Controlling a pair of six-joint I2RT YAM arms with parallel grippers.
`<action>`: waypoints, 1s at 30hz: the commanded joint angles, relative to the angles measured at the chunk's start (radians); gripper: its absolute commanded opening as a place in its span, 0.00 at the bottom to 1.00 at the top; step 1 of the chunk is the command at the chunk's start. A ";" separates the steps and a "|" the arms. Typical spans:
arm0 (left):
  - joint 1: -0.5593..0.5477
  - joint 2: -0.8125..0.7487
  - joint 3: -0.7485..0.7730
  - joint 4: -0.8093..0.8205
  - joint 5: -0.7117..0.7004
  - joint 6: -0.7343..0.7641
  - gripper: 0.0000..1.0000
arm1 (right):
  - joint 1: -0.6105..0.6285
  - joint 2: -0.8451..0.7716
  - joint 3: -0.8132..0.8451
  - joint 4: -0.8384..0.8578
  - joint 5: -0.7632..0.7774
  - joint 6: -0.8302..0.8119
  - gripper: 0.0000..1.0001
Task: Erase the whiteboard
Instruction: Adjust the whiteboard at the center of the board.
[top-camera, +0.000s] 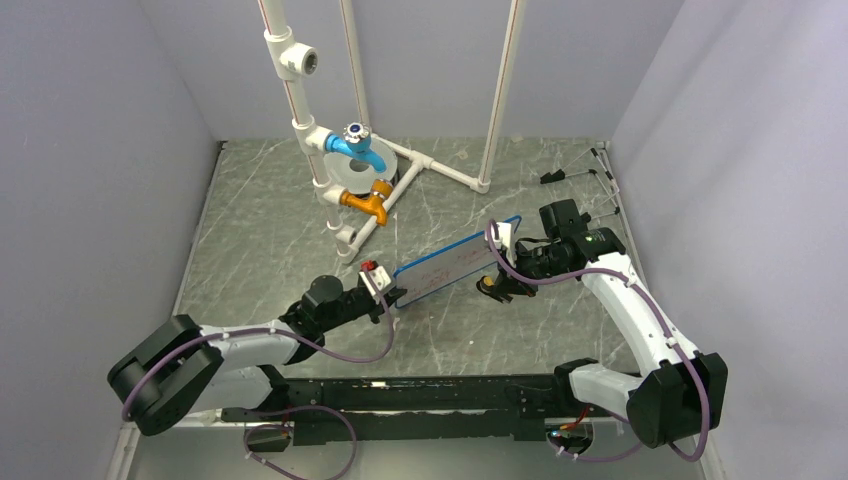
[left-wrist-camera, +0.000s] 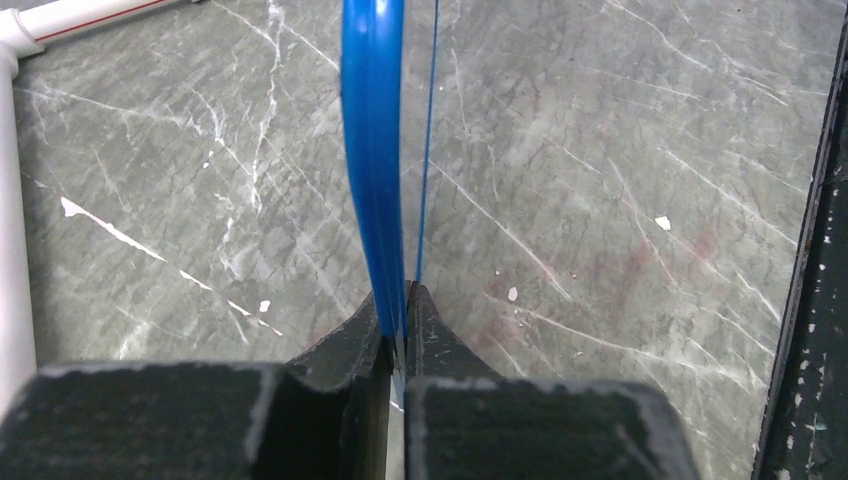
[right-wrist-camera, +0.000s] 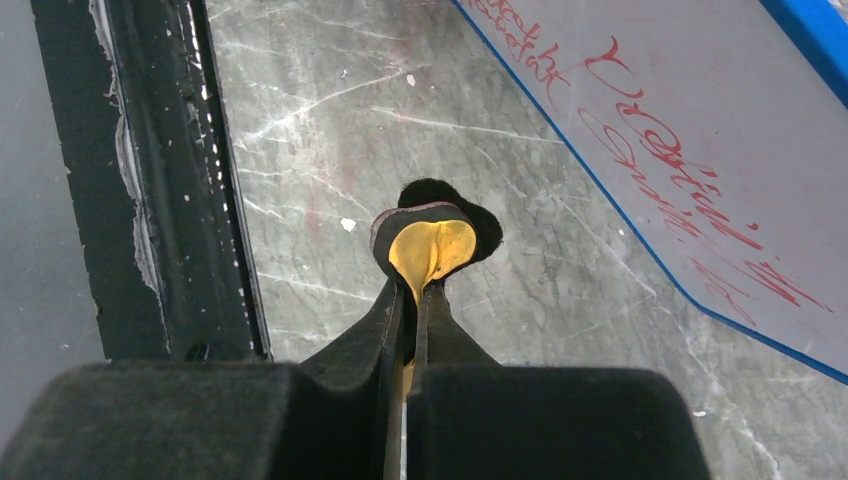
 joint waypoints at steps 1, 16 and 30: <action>-0.001 0.051 -0.014 0.142 -0.005 0.027 0.12 | -0.005 0.000 0.005 -0.013 -0.029 -0.039 0.00; 0.000 0.029 0.069 0.115 0.054 -0.026 0.33 | -0.005 0.000 0.001 -0.015 -0.042 -0.038 0.00; 0.000 0.003 0.183 -0.064 0.116 -0.119 0.28 | -0.005 -0.001 0.004 -0.023 -0.047 -0.043 0.00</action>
